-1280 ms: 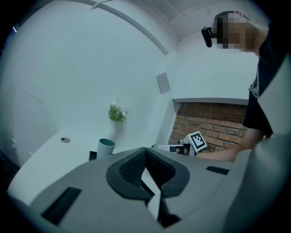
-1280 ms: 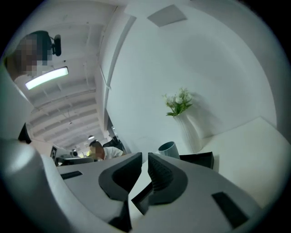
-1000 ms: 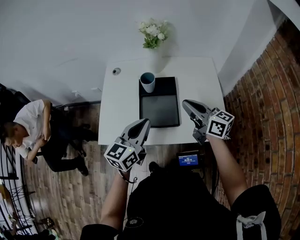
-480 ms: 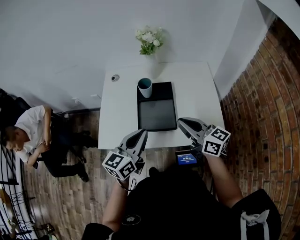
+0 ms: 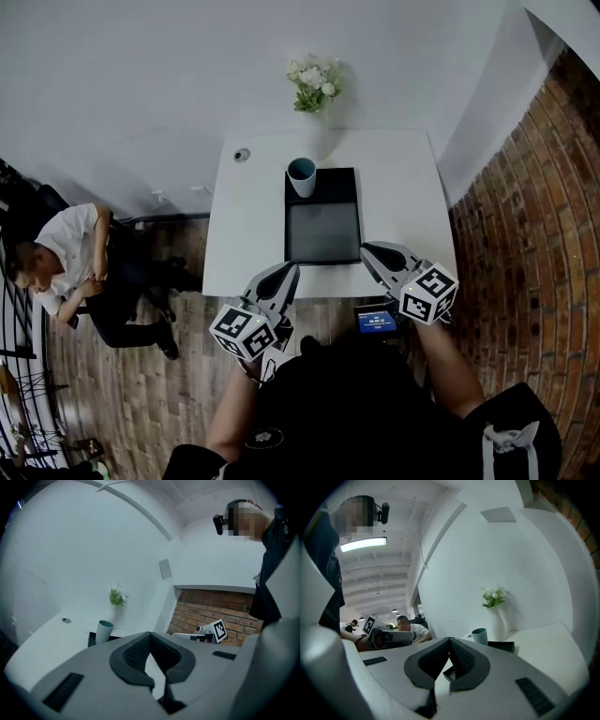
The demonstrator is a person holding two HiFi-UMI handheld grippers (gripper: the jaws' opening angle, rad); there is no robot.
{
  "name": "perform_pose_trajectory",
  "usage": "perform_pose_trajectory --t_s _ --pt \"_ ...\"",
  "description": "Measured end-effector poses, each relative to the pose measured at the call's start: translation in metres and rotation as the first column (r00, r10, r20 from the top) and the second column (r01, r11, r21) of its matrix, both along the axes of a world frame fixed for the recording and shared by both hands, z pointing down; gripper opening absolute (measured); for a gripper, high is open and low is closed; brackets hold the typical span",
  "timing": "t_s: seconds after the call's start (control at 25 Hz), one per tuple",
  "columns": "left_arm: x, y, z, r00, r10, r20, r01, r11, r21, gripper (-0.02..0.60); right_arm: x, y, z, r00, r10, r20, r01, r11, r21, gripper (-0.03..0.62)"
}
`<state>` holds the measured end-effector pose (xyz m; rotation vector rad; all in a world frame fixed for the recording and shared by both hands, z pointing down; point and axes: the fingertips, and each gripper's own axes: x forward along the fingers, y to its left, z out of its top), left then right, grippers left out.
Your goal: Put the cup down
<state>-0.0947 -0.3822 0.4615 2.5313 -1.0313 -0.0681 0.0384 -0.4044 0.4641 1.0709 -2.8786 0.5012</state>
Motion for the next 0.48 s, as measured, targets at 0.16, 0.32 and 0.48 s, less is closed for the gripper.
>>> perform_pose_trajectory --t_s 0.16,0.32,0.48 --pt "0.000 0.004 -0.002 0.999 0.004 -0.032 -0.004 1.000 0.008 0.007 -0.002 0.001 0.009 0.998 0.009 -0.063 -0.008 1.000 0.016 0.012" --pt "0.003 0.007 -0.002 0.999 0.025 -0.026 -0.025 0.999 0.020 0.006 -0.001 0.003 0.013 0.997 0.022 -0.069 -0.021 1.000 0.013 0.012" --pt "0.003 0.010 -0.002 0.999 0.029 -0.036 -0.029 0.999 0.016 0.006 0.000 0.004 0.016 0.997 0.033 -0.072 -0.033 0.999 0.007 0.012"
